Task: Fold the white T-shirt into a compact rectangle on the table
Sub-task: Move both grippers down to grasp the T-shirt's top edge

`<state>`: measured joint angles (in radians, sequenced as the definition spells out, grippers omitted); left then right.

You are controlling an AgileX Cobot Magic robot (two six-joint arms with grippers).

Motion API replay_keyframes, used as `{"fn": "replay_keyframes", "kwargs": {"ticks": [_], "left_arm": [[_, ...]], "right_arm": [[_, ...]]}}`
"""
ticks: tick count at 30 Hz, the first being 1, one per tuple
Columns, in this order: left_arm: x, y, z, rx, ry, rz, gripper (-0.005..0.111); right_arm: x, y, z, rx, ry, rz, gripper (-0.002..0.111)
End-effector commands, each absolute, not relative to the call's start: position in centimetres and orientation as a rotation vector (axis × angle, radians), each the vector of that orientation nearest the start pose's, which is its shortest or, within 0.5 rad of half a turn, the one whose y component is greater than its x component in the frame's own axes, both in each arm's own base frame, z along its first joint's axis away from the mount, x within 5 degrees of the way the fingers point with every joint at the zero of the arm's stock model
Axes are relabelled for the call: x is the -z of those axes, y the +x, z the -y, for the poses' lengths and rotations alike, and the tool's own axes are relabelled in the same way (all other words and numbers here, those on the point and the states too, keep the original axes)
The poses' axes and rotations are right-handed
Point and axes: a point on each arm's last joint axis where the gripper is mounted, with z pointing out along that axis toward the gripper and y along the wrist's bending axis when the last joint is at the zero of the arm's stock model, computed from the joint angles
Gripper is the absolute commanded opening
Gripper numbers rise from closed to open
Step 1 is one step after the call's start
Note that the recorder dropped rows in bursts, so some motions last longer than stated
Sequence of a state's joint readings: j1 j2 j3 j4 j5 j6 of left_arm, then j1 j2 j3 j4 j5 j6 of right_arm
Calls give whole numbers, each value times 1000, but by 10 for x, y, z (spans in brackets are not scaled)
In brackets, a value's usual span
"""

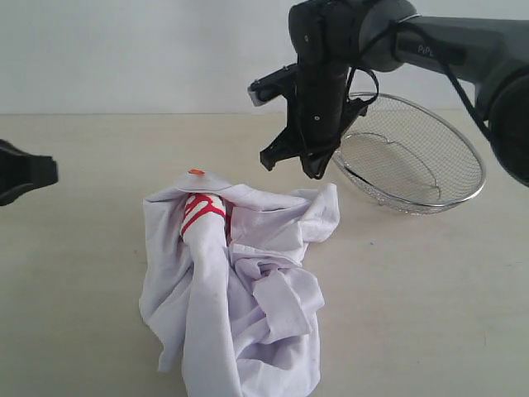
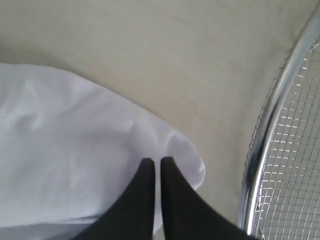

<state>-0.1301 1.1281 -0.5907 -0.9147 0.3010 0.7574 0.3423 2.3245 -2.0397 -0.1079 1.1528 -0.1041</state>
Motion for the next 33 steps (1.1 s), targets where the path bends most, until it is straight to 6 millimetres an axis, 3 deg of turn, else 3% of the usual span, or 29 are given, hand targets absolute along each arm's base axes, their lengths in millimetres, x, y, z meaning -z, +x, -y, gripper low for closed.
{"fn": "replay_keyframes", "kwargs": {"ticks": [1, 10, 19, 22, 27, 30, 33], "left_arm": [[-247, 252, 72, 501, 245, -2262, 4], [-209, 300, 86, 508, 267, -2390, 4], [-183, 320, 90, 510, 289, -2462, 4], [-181, 324, 91, 504, 296, -2461, 4], [-183, 334, 94, 516, 331, -2445, 4], [-183, 338, 97, 539, 386, -2440, 4], [-186, 339, 102, 536, 601, -2388, 4]], "right_arm": [[-174, 477, -128, 134, -630, -2859, 0], [-167, 491, -77, 103, -439, -2893, 0], [-168, 497, -45, 90, -330, -2879, 0], [-167, 495, -50, 6, -350, -2894, 0], [-177, 484, -81, -440, -601, -2861, 0], [-196, 478, -93, -436, -774, -2783, 0], [-215, 473, -99, -395, -840, -2728, 0]]}}
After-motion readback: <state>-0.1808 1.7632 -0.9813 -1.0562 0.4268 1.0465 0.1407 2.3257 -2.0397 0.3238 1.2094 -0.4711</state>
